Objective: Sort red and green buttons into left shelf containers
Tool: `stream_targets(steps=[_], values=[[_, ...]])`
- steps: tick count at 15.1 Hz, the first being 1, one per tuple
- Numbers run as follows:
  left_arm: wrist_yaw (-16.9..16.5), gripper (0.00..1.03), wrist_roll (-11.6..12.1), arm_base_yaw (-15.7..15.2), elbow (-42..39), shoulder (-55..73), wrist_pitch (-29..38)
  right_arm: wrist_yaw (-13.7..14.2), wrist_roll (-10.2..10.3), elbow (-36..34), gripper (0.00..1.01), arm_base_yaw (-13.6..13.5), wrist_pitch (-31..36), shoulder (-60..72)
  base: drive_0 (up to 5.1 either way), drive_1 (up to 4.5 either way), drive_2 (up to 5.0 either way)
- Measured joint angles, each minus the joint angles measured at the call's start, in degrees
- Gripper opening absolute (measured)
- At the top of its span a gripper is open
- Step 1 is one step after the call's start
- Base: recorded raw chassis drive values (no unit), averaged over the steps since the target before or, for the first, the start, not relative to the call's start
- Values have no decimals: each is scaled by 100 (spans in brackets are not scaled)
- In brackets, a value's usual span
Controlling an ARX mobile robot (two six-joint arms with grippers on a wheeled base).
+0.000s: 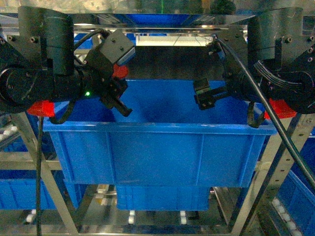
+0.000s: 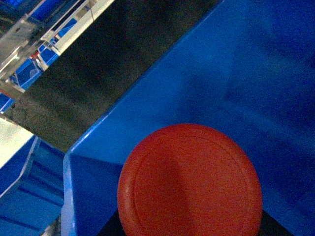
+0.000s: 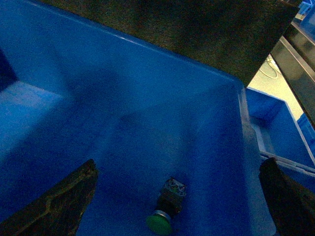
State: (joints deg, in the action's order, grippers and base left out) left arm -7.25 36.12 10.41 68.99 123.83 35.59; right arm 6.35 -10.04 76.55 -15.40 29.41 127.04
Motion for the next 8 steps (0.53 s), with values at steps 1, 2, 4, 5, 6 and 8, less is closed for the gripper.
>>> stream_targets(steps=[1, 2, 4, 5, 6, 8], values=[[59, 24, 20, -11, 2, 66, 50, 0, 0, 0, 98, 2, 0, 0, 0, 0, 0], [149, 24, 15, -50, 0, 79, 76, 0, 0, 0, 98, 2, -2, 0, 0, 0, 0], [179, 24, 11, -146, 0, 81, 271, 0, 0, 0, 98, 0, 0, 0, 0, 0, 0], [232, 24, 2, -181, 0, 81, 304, 0, 0, 0, 98, 0, 0, 0, 0, 0, 0], [214, 31, -9, -201, -13, 81, 299, 0, 0, 0, 98, 0, -2, 0, 0, 0, 0], [216, 48, -9, -227, -42, 81, 278, 0, 0, 0, 98, 2, 0, 0, 0, 0, 0]])
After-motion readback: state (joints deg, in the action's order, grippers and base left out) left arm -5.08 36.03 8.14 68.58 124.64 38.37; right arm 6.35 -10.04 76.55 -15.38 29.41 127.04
